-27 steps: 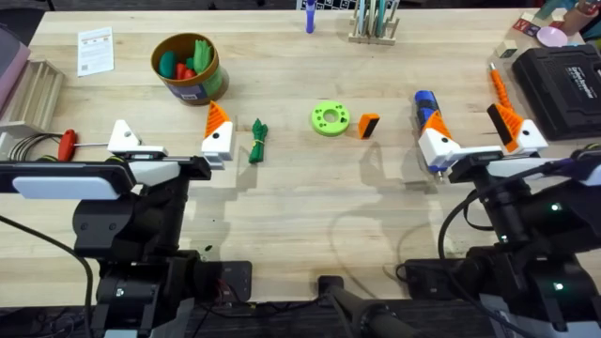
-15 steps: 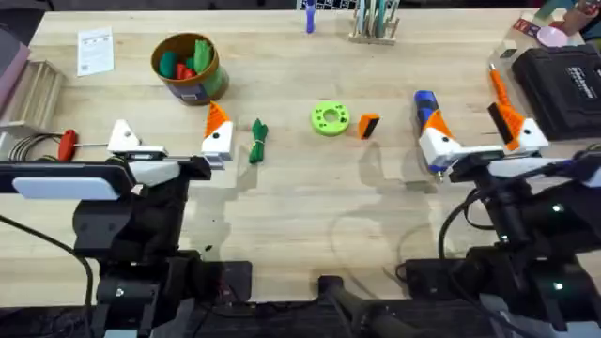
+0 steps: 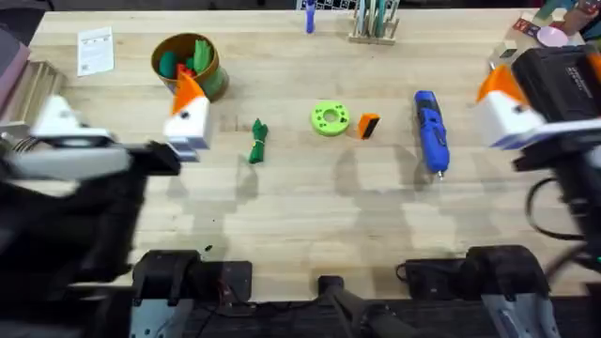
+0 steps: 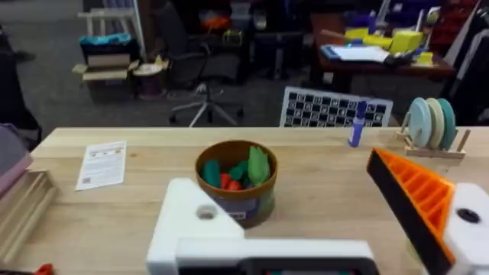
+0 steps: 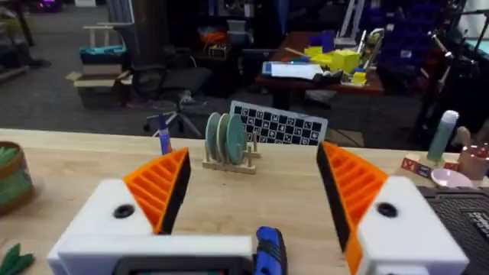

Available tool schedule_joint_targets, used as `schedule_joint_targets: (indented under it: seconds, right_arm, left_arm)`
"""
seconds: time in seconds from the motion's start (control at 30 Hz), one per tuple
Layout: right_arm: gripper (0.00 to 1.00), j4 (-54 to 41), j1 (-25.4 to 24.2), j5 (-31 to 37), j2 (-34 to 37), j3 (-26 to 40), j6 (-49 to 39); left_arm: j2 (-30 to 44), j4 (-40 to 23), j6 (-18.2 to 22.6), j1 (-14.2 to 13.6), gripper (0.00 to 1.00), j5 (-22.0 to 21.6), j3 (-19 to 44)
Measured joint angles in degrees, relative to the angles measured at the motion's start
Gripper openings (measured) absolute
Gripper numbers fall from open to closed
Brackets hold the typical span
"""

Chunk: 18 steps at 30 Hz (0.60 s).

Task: Pick up the gripper from the table and insert it into the empty holder that is missing its gripper. Then pick up a screw, insert it into the mounting hole, and use the screwdriver to tighten it. Finally, clean up the table by picking up the vegetable and placing it into the bucket.

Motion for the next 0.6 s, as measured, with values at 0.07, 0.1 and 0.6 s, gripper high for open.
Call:
schedule_joint_targets:
  seconds: [0.07,0.1,0.6]
  right_arm:
    - [0.994,-3.82,0.00,0.00,3.85,5.40,0.00]
    - [0.993,-5.73,0.00,0.00,5.93,7.72,0.00]
    - [0.993,-39.62,0.00,0.00,41.89,32.87,0.00]
  left_arm:
    - [4.60,-4.84,0.01,0.00,0.985,-0.84,6.28]
    - [7.10,-7.21,-0.04,0.02,0.985,-1.08,9.07]
    - [44.17,-33.91,-2.07,0.00,0.985,-2.21,33.39]
